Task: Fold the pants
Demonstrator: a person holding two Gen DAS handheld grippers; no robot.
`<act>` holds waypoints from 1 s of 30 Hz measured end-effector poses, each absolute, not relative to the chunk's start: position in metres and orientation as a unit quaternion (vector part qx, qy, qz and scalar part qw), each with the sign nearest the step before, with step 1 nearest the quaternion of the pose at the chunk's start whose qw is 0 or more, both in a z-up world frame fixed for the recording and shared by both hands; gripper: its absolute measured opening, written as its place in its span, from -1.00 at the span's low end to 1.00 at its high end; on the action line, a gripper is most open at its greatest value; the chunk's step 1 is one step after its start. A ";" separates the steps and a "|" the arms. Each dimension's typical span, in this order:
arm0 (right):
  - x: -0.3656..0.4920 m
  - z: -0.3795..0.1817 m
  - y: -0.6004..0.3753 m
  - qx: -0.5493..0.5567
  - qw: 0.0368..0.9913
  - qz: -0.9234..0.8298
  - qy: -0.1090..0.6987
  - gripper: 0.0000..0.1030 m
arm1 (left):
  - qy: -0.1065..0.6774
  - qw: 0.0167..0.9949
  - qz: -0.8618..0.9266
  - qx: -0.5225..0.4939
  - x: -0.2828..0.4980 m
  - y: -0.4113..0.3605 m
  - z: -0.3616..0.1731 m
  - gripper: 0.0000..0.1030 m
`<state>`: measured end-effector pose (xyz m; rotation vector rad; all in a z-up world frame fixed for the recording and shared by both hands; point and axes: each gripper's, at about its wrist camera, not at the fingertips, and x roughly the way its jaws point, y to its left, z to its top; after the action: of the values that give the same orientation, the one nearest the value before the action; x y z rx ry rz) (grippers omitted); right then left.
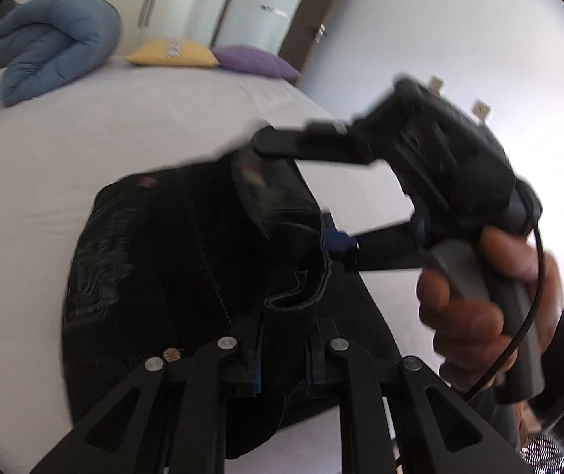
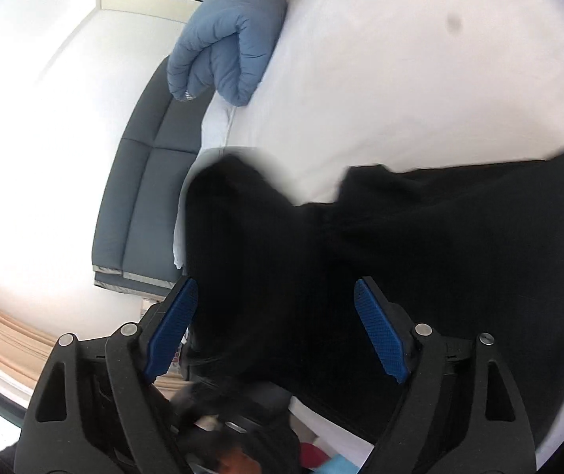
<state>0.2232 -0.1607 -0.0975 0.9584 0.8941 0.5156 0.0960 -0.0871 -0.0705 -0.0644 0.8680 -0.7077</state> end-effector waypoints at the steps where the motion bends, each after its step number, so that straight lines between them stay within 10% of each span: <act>1: 0.218 -0.105 -0.168 0.443 0.756 0.230 0.424 0.69 | 0.415 0.846 -0.335 -0.015 0.092 -0.093 -0.075 -0.72; 9: 0.202 -0.151 -0.202 0.473 0.739 0.152 0.456 0.61 | 0.390 0.858 -0.323 0.078 0.074 -0.117 -0.077 -0.72; 11: 0.205 -0.153 -0.195 0.459 0.744 0.156 0.460 0.38 | 0.385 0.860 -0.322 0.093 0.069 -0.121 -0.077 -0.72; 13: 0.208 -0.151 -0.183 0.427 0.752 0.172 0.473 -0.44 | 0.381 0.860 -0.323 0.105 0.062 -0.130 -0.076 -0.72; 16: 0.206 -0.142 -0.180 0.382 0.775 0.167 0.475 -0.70 | 0.374 0.860 -0.327 0.118 0.057 -0.138 -0.075 -0.72; 30: 0.195 -0.145 -0.257 0.387 0.782 0.149 0.464 -0.74 | 0.413 0.824 -0.356 0.154 0.054 -0.203 -0.106 -0.54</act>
<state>0.1946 -0.2566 -0.1449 0.8361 1.0028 0.3209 0.0545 -0.2031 -0.1064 0.3273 0.8792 -0.7579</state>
